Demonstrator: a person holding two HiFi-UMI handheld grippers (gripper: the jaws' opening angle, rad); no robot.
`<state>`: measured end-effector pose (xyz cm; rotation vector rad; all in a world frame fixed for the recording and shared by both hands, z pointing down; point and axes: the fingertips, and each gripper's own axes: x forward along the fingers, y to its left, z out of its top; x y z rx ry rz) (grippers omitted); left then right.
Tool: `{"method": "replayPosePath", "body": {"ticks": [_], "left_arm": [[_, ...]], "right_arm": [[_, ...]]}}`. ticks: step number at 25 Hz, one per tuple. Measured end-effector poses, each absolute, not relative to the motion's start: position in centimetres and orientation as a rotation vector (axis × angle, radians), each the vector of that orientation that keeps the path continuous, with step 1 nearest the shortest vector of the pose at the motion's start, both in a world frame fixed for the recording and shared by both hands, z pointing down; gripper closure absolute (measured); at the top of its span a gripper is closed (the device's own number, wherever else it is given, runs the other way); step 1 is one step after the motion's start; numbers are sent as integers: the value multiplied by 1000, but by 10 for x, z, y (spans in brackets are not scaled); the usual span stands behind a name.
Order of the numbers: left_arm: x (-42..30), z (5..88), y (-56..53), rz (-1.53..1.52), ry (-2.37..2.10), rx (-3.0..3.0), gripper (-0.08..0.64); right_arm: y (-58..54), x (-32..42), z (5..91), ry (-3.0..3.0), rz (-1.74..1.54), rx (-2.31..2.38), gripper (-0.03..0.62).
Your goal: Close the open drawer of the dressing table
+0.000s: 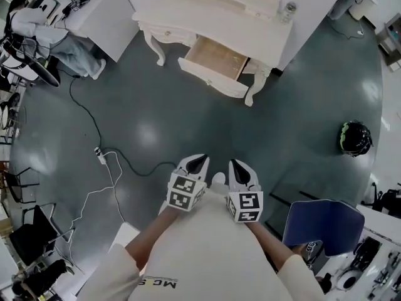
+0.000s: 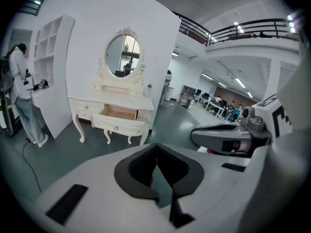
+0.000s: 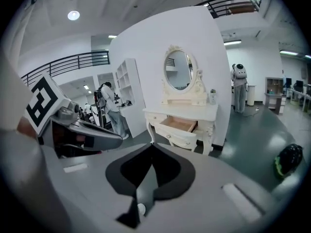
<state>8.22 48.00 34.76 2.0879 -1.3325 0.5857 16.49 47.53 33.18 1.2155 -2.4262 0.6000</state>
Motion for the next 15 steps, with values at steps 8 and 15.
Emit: {"method": "replayPosePath", "body": {"ticks": [8, 15], "left_arm": [[69, 348, 481, 597, -1380, 2048, 548], [33, 370, 445, 633, -1344, 2033, 548]], "right_arm": [[468, 163, 350, -2387, 714, 1208, 591], [427, 119, 361, -2384, 706, 1170, 591]]}}
